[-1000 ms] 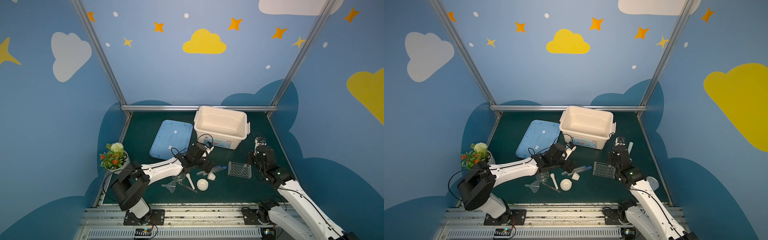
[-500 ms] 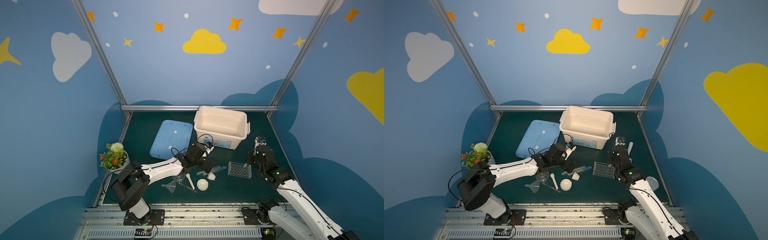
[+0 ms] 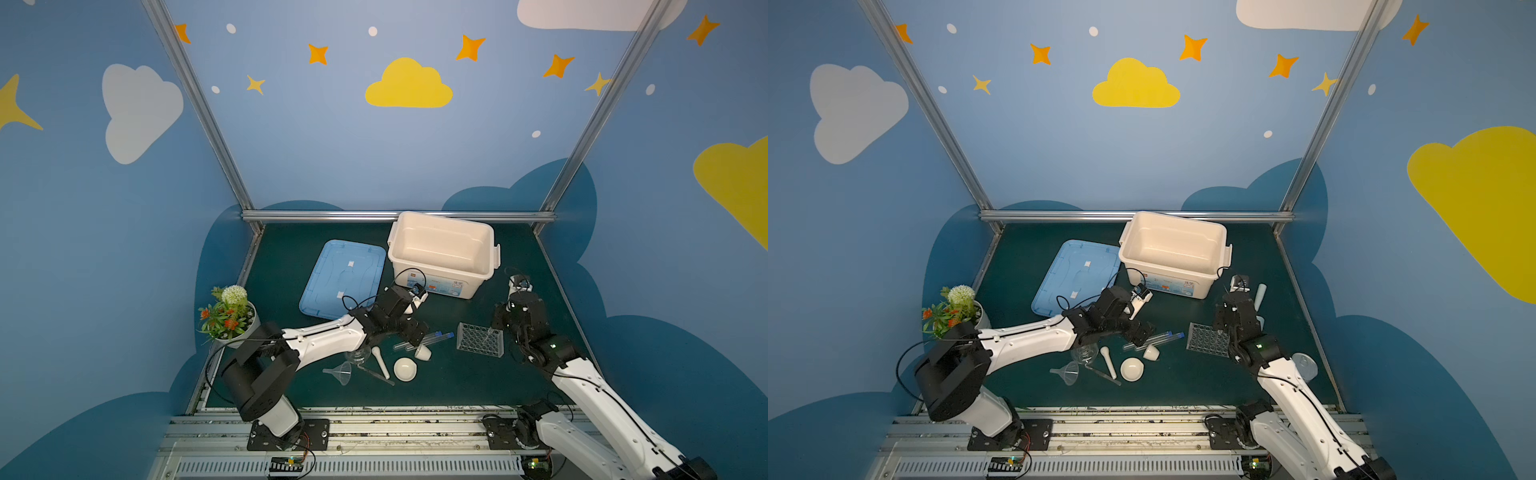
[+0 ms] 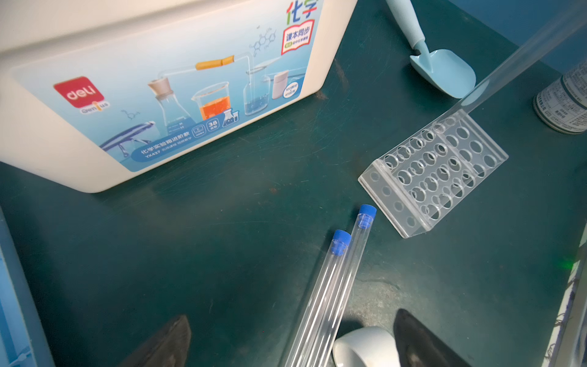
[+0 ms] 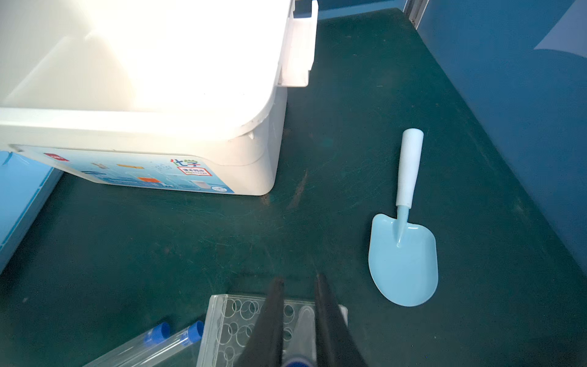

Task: Organize the chemistry lab equipment

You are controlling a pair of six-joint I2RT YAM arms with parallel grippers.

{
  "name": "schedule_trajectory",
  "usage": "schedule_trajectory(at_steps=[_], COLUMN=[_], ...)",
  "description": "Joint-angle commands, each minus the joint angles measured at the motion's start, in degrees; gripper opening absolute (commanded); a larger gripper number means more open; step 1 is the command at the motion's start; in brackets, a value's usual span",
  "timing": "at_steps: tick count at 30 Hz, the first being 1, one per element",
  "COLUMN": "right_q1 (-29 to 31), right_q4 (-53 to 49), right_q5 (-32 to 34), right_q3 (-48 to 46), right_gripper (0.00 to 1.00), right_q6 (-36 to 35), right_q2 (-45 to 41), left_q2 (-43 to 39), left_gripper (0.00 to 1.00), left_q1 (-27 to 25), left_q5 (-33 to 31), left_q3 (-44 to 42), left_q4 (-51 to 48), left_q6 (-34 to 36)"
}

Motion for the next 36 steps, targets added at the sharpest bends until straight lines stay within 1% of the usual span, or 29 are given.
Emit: schedule_trajectory(at_steps=[1, 6, 16, 21, 23, 28, 30, 32, 36], right_q1=[0.1, 0.0, -0.1, -0.1, -0.2, -0.3, -0.3, -0.3, -0.4], right_q4=[0.2, 0.3, 0.2, -0.3, -0.4, -0.5, -0.7, -0.7, -1.8], right_q5=[-0.5, -0.9, -0.8, -1.0, -0.9, -0.9, -1.1, -1.4, -1.4], right_q3=[-0.8, -1.0, -0.8, -0.5, -0.4, 0.0, 0.2, 0.5, 1.7], right_gripper=[0.15, 0.19, 0.21, 0.25, 0.3, 0.35, 0.4, 0.48, 0.58], right_q6=[0.7, 0.8, 0.3, 0.0, 0.1, -0.1, -0.1, -0.3, -0.8], right_q2=[0.7, 2.3, 4.0, 4.7, 5.0, 5.4, 5.3, 5.0, 5.0], left_q2=[-0.3, -0.3, 0.1, 0.5, 0.8, 1.8, 1.9, 1.9, 1.9], left_gripper=[1.0, 1.0, 1.0, 1.0, 1.0, 1.0, 1.0, 1.0, 1.0], left_q1=[0.1, 0.2, 0.1, 0.1, 0.1, 0.0, -0.1, -0.1, 0.0], left_q5=[-0.2, -0.1, -0.1, -0.1, -0.2, 0.1, 0.1, -0.1, -0.7], left_q3=[-0.6, -0.7, -1.0, -1.0, -0.9, -0.6, -0.6, -0.6, -0.6], left_q4=[-0.5, -0.6, -0.8, -0.9, -1.0, -1.9, -1.9, -2.0, -2.8], left_q6=[-0.4, -0.4, -0.4, -0.2, -0.2, 0.1, 0.2, 0.4, 0.7])
